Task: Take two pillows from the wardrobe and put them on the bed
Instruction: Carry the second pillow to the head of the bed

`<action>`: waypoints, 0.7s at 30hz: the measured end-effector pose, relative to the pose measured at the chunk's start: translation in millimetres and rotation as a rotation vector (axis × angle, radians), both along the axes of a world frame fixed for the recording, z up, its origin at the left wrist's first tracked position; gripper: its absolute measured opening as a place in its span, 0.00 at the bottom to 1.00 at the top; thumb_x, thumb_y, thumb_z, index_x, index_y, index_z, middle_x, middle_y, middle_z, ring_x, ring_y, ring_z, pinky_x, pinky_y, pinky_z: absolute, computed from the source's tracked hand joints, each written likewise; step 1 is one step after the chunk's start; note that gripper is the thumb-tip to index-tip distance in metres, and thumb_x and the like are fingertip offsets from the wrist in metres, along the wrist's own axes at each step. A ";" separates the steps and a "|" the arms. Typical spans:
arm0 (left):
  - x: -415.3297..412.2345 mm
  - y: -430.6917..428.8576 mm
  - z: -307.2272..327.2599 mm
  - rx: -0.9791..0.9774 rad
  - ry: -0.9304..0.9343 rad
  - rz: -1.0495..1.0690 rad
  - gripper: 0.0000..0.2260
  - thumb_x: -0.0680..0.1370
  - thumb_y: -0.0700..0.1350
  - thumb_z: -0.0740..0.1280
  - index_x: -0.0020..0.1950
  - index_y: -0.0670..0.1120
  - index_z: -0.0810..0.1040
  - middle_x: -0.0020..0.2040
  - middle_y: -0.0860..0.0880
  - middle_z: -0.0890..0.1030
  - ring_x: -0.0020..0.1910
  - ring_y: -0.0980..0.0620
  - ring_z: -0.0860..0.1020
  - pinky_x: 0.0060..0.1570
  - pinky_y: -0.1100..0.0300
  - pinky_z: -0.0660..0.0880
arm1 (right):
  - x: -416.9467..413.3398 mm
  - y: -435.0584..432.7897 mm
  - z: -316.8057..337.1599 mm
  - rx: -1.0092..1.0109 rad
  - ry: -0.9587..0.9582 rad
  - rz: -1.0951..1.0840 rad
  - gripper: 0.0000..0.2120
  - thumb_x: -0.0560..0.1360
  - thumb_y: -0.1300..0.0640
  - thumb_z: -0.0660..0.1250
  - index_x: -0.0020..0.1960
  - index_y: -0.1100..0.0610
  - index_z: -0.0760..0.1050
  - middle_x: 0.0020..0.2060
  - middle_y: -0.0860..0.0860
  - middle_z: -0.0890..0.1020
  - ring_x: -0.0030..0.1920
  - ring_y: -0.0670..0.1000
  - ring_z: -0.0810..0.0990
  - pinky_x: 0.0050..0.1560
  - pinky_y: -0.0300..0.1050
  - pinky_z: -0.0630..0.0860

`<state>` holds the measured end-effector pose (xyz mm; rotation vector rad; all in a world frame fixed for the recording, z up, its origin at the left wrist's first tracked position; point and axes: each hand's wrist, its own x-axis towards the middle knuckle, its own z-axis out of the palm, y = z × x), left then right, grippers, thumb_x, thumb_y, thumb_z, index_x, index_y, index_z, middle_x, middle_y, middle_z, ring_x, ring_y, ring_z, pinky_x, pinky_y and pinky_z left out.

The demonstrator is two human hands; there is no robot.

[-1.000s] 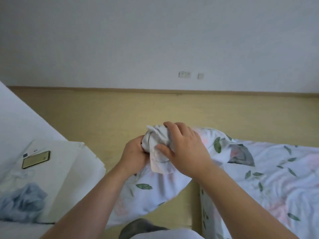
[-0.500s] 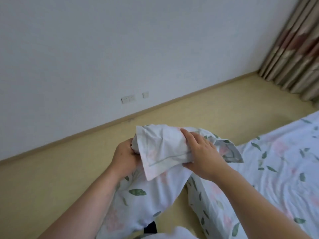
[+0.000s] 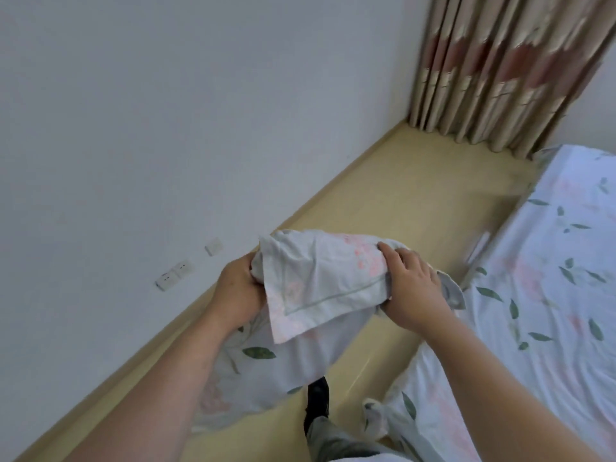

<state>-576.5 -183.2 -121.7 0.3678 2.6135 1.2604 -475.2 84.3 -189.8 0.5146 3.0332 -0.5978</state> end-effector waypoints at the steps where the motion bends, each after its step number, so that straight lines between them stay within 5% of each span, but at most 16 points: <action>1: -30.2 10.3 0.1 -0.007 -0.001 -0.021 0.08 0.75 0.41 0.71 0.45 0.55 0.78 0.43 0.59 0.82 0.43 0.61 0.79 0.41 0.63 0.74 | -26.4 9.1 -3.7 -0.021 -0.006 -0.046 0.46 0.69 0.48 0.72 0.80 0.44 0.52 0.75 0.54 0.63 0.77 0.61 0.60 0.74 0.64 0.61; 8: -221.8 78.0 30.0 -0.039 -0.026 -0.118 0.13 0.76 0.39 0.72 0.41 0.57 0.76 0.40 0.59 0.80 0.40 0.64 0.76 0.38 0.67 0.72 | -186.7 69.1 14.8 -0.030 0.064 -0.102 0.34 0.68 0.51 0.72 0.72 0.45 0.64 0.76 0.54 0.61 0.79 0.60 0.55 0.74 0.64 0.58; 13: -354.2 150.1 32.4 -0.022 -0.026 -0.220 0.14 0.76 0.38 0.72 0.40 0.57 0.76 0.39 0.59 0.80 0.38 0.65 0.76 0.35 0.72 0.70 | -309.9 136.4 22.7 0.008 -0.031 -0.104 0.32 0.72 0.53 0.67 0.72 0.47 0.58 0.81 0.48 0.51 0.83 0.56 0.44 0.79 0.64 0.48; 17: -457.0 227.1 16.5 0.005 -0.062 -0.320 0.12 0.76 0.38 0.71 0.40 0.55 0.76 0.39 0.56 0.81 0.39 0.61 0.77 0.35 0.69 0.71 | -391.3 199.7 15.3 -0.049 -0.070 -0.184 0.31 0.69 0.57 0.64 0.69 0.46 0.58 0.70 0.46 0.69 0.77 0.53 0.61 0.78 0.58 0.56; 21: -557.0 319.0 5.6 0.030 -0.110 -0.458 0.13 0.75 0.36 0.70 0.39 0.54 0.77 0.38 0.57 0.81 0.37 0.63 0.77 0.32 0.73 0.72 | -459.9 263.9 12.3 -0.081 -0.044 -0.349 0.33 0.70 0.55 0.68 0.72 0.44 0.62 0.67 0.44 0.75 0.70 0.51 0.71 0.73 0.53 0.63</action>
